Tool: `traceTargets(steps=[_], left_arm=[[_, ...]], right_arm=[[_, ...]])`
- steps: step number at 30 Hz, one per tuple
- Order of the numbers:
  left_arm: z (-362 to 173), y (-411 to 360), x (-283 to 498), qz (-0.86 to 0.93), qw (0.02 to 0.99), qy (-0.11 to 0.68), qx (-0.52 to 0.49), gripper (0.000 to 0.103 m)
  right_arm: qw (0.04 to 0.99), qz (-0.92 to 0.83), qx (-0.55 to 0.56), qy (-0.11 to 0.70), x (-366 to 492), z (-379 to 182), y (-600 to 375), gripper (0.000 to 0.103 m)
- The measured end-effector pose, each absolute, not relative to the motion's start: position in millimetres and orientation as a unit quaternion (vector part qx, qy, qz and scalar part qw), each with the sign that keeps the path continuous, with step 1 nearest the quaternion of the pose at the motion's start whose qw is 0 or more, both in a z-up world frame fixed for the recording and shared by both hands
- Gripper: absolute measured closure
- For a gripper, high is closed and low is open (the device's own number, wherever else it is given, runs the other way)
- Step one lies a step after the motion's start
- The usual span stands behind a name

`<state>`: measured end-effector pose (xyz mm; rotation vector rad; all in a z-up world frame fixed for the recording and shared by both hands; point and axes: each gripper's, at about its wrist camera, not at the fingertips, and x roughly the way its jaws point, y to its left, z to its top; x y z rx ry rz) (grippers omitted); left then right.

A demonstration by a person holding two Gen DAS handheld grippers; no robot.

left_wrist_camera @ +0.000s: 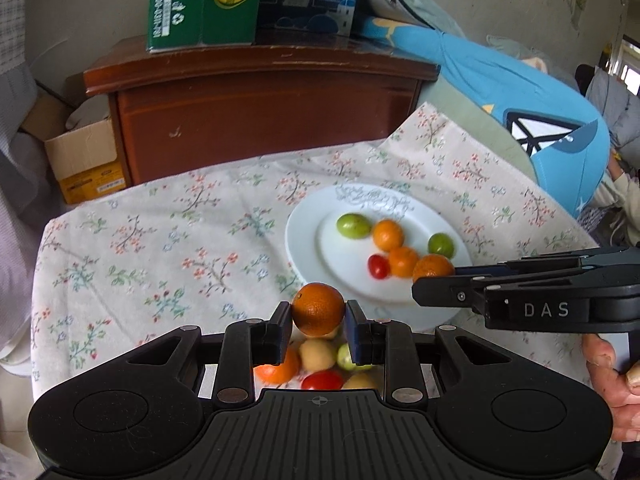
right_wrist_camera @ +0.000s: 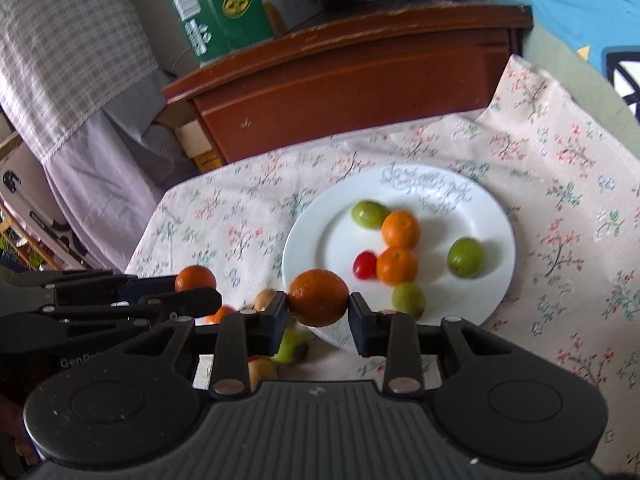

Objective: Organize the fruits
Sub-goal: 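Carry both tangerines over the white plate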

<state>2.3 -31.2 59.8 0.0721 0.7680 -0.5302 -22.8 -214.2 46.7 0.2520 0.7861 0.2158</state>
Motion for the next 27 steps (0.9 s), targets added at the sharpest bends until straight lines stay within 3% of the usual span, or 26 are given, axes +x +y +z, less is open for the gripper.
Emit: traceTargets(steps=[27], left_arm=[[46,-79,45,-0.248,0.891,0.378,0.034,0.077]], right_arm=[[0.918,0.039,0.149,0.366,14,46,-268,0.07]])
